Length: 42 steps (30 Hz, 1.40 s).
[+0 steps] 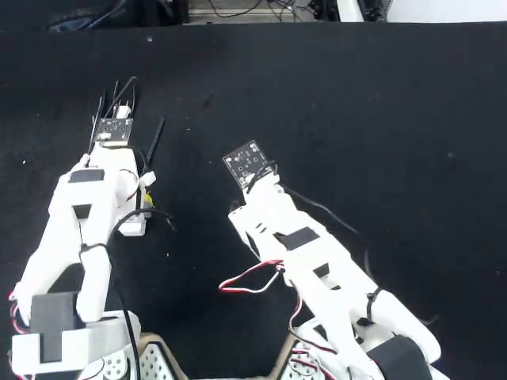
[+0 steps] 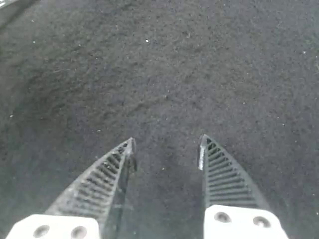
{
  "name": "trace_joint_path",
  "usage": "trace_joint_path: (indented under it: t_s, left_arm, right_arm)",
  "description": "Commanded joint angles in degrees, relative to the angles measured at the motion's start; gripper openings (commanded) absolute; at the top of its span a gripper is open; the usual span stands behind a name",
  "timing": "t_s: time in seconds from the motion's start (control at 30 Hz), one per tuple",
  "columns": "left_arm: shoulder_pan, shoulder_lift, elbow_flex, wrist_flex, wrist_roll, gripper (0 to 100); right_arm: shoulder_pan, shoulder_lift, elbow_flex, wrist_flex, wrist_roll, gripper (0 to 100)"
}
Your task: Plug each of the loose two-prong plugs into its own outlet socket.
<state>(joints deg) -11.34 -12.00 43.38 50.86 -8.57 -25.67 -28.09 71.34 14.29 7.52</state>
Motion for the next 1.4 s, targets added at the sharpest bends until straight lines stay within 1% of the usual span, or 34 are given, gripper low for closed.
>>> trace_joint_path:
  t_s: [0.0, 0.13, 0.27, 0.43, 0.53, 0.63, 0.83, 1.0, 1.1, 1.37]
  left_arm:
    - [2.2, 2.5, -2.9, -1.1, 2.1, 19]
    - [7.9, 2.6, -2.9, -0.1, 2.5, 19]
    - [12.6, 2.6, -3.6, 2.5, 2.5, 19]
    - [16.3, 2.6, -8.0, 7.4, 2.5, 18]
    - [17.7, 2.6, -10.0, 9.7, 2.5, 18]
    - [16.1, 2.6, -9.8, 9.5, 2.5, 18]
    - [6.8, 2.7, -10.2, 7.9, 2.5, 18]
    - [1.2, 2.7, -10.8, 7.6, 2.5, 18]
    - [-0.6, 2.7, -12.0, 8.0, 2.5, 18]
    - [-2.4, 2.7, -15.9, 7.6, 2.5, 18]
  right_arm:
    - [-0.4, 0.4, -1.8, -1.5, 0.0, 19.0]
    - [-0.4, 0.4, -1.8, -1.4, 0.0, 19.0]
    - [4.4, 0.0, -2.0, -1.5, -0.4, 19.0]
    - [10.3, 0.1, -3.5, -1.5, -0.7, 18.8]
    - [11.8, 0.0, -3.5, -1.5, -3.7, 18.8]
    - [12.1, 0.0, -3.6, -1.6, -4.0, 18.8]
    - [12.0, 0.5, -4.3, -1.5, -4.0, 19.0]
    - [12.0, 0.5, -4.3, -1.5, -4.0, 19.0]
    - [12.0, 0.5, -4.3, -1.5, -4.0, 19.0]
    - [12.0, 0.5, -4.3, -1.5, -4.0, 19.0]
